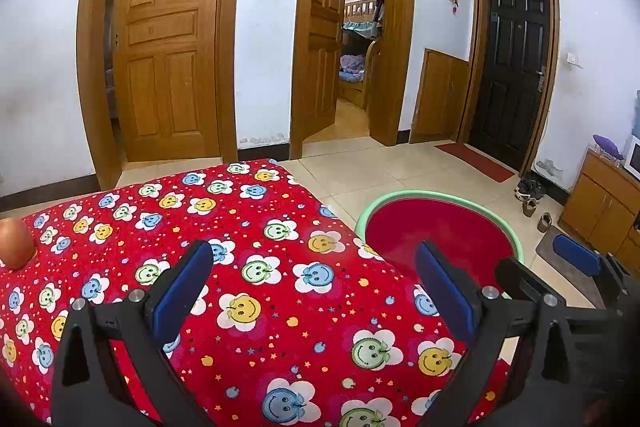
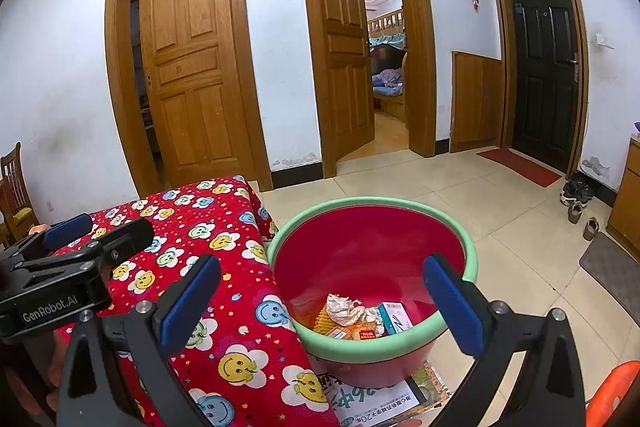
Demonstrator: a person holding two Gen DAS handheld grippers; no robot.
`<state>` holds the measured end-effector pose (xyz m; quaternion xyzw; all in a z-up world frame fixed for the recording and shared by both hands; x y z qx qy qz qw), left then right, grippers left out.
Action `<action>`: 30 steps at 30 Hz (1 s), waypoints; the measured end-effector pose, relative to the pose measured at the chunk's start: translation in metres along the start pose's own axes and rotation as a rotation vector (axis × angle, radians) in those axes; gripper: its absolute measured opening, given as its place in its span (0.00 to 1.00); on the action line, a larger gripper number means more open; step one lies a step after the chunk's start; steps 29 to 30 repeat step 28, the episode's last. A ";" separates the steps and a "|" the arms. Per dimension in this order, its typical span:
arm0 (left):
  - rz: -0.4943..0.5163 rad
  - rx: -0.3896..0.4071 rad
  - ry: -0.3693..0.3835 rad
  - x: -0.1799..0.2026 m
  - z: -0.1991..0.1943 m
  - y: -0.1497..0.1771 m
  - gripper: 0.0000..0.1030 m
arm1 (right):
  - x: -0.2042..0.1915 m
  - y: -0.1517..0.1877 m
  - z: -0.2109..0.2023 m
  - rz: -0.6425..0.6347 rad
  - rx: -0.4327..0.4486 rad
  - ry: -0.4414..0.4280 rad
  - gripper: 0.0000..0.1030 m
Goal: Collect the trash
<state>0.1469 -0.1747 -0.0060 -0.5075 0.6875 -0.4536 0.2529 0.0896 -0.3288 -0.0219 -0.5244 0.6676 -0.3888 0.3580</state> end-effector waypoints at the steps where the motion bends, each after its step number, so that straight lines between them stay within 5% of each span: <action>1: 0.001 0.001 0.001 0.000 -0.001 0.000 0.96 | 0.000 0.000 0.000 0.000 0.001 0.000 1.00; 30: 0.001 -0.008 -0.013 -0.002 0.000 0.002 0.94 | 0.000 0.001 0.003 -0.010 -0.007 0.001 1.00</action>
Point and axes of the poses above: each gripper's, at about its wrist camera, not at the fingertips, and z roughly the way its jaws point, x to its right, y to its underside, the point moved 6 cm from there along z, roughly the way its jaws point, and after that the axes turned 3 degrees about y, right-handed, at the moved point
